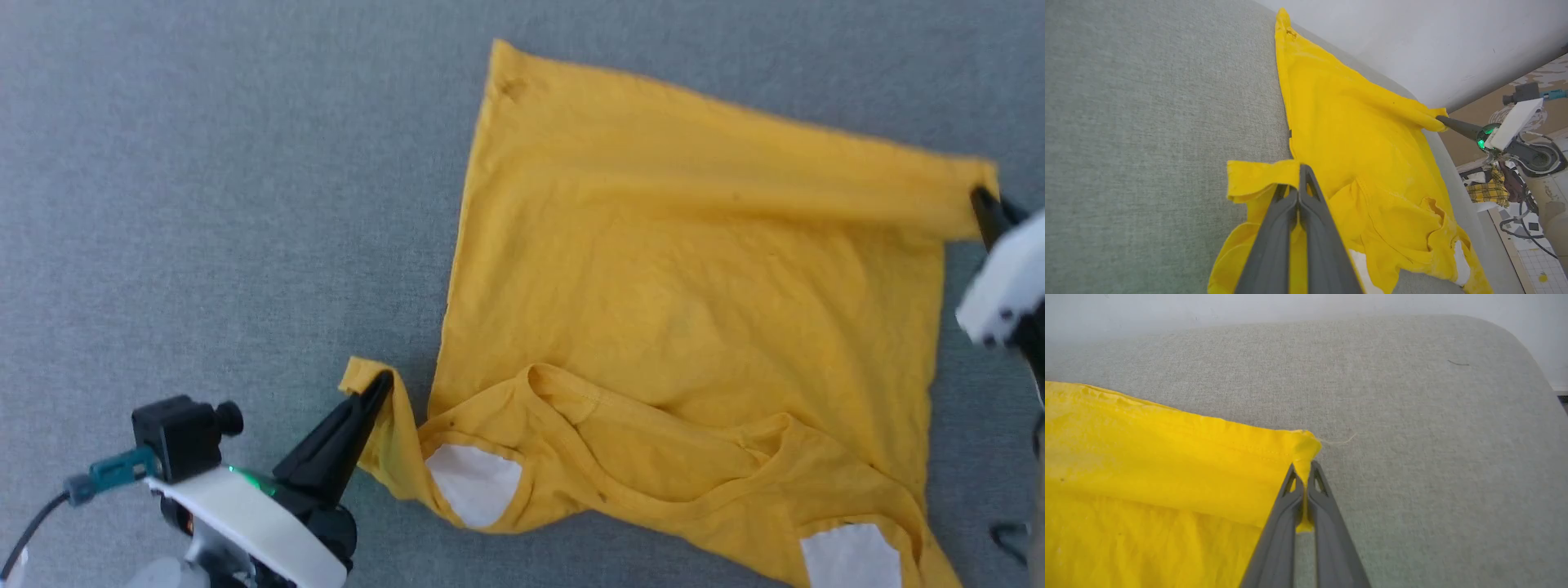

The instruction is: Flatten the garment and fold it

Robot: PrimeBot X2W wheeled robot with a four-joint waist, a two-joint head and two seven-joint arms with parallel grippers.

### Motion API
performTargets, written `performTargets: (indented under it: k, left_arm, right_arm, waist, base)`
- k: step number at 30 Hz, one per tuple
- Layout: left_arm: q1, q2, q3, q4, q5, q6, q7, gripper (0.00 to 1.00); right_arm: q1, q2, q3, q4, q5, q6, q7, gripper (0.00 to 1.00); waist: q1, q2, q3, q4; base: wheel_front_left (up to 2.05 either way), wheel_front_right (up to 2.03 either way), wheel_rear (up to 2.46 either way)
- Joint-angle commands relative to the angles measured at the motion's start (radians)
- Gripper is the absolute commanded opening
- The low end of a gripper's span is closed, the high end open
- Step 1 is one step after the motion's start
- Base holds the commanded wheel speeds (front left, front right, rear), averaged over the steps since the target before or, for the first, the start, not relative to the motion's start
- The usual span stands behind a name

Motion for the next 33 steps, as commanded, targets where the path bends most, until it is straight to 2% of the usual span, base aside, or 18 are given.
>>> performTargets:
  k: [1,8,12,15,21,22,23,24,28,33]
  left_arm:
    - [0.016,0.000,-0.001,0.000,-0.002,0.010,-0.005,0.00]
    - [0.082,0.011,0.003,-0.024,-0.006,0.047,-0.020,0.00]
    - [0.117,0.024,0.010,-0.037,-0.013,0.066,-0.024,0.00]
    - [0.143,0.032,0.017,-0.045,-0.022,0.080,-0.026,0.00]
    - [0.183,0.036,0.023,-0.060,-0.037,0.106,-0.029,0.00]
    - [0.186,0.036,0.022,-0.064,-0.038,0.109,-0.027,0.00]
    - [0.187,0.036,0.020,-0.067,-0.038,0.112,-0.025,0.00]
    - [0.188,0.036,0.018,-0.071,-0.038,0.114,-0.023,0.00]
    - [0.187,0.032,0.009,-0.081,-0.034,0.122,-0.015,0.00]
    - [0.170,0.017,-0.004,-0.091,-0.023,0.116,-0.017,0.00]
  right_arm:
    - [0.043,-0.003,-0.013,-0.028,0.016,-0.001,0.009,0.00]
    - [0.395,0.052,-0.121,-0.258,0.090,-0.001,0.143,0.00]
    - [0.583,0.091,-0.162,-0.323,0.106,-0.001,0.210,0.00]
    - [0.675,0.101,-0.156,-0.308,0.094,-0.001,0.207,0.00]
    - [0.689,0.105,-0.104,-0.153,0.078,-0.001,0.071,0.00]
    - [0.679,0.105,-0.097,-0.130,0.084,-0.001,0.052,0.26]
    - [0.671,0.105,-0.088,-0.116,0.090,-0.001,0.038,0.72]
    - [0.662,0.105,-0.088,-0.108,0.099,-0.001,0.025,1.00]
    - [0.627,0.104,-0.065,-0.168,0.078,-0.001,-0.001,1.00]
    - [0.507,0.045,-0.025,-0.340,0.057,-0.001,-0.004,1.00]
  waist:
    - [0.0001,0.0000,-0.087,-0.039]
    - [0.0001,0.0000,-0.146,-0.067]
    - [0.0001,0.0000,-0.162,-0.075]
    - [0.0001,0.0000,-0.178,-0.083]
    - [0.0001,0.0000,-0.226,-0.103]
    - [0.0001,0.0000,-0.235,-0.104]
    - [0.0001,0.0000,-0.243,-0.105]
    - [0.0001,0.0000,-0.251,-0.105]
    - [0.0001,0.0000,-0.266,-0.097]
    - [0.0001,0.0000,-0.250,-0.077]
  base:
    - [0.00,0.00,0.00]
    - [0.00,0.00,0.00]
    - [0.00,0.00,0.00]
    - [0.00,0.00,0.00]
    - [0.00,0.00,0.00]
    - [0.00,0.00,0.00]
    - [0.00,0.00,0.00]
    - [0.00,0.00,0.00]
    - [0.00,0.00,0.00]
    - [0.00,0.00,0.00]
